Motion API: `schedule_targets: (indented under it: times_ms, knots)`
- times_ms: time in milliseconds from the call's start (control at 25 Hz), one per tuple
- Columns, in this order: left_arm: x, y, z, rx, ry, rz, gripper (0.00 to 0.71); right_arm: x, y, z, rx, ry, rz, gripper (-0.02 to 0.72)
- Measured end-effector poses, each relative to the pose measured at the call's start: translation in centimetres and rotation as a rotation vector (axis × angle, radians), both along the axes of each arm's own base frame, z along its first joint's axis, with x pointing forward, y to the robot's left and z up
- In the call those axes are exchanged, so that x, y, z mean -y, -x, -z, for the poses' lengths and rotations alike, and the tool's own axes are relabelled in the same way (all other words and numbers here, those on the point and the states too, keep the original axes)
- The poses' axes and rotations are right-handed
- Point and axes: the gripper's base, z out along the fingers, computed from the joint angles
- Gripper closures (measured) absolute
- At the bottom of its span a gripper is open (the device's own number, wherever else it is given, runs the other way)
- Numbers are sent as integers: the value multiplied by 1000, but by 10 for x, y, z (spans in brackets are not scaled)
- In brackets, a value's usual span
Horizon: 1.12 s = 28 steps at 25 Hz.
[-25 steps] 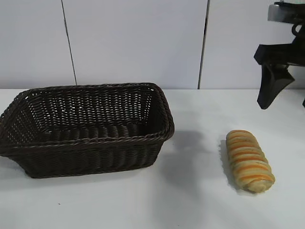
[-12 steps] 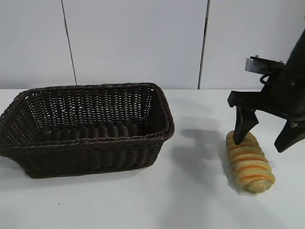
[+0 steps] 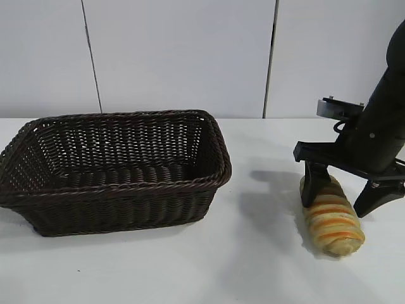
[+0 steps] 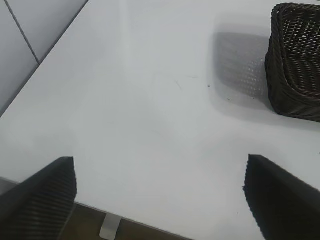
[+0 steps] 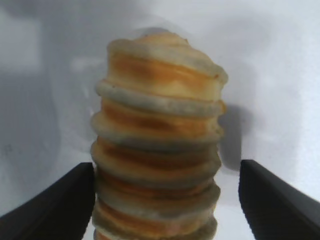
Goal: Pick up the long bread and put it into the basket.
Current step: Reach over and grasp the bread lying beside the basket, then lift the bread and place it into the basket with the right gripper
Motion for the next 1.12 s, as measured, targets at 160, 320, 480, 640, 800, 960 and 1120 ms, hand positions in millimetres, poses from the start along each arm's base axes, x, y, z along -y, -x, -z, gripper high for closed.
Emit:
schedule_targets:
  times_ms: [160, 320, 480, 640, 800, 960, 1120]
  knots:
    - [0, 0, 0, 0, 0, 0, 56, -1, 0, 0, -4, -9, 8, 590]
    - [0, 0, 0, 0, 0, 0, 56, -1, 1, -1, -21, -13, 6, 590]
    - [0, 0, 0, 0, 0, 0, 56, -2, 0, -12, -68, -11, -31, 591]
    - [0, 0, 0, 0, 0, 0, 56, -5, -14, -69, 40, -23, -63, 591]
    - [0, 0, 0, 0, 0, 0, 56, -7, -22, -150, 187, -44, -102, 603]
    - [0, 0, 0, 0, 0, 0, 56, -8, -20, -206, 273, -49, -145, 608]
    - [0, 0, 0, 0, 0, 0, 56, -9, -19, -227, 300, -50, -160, 608]
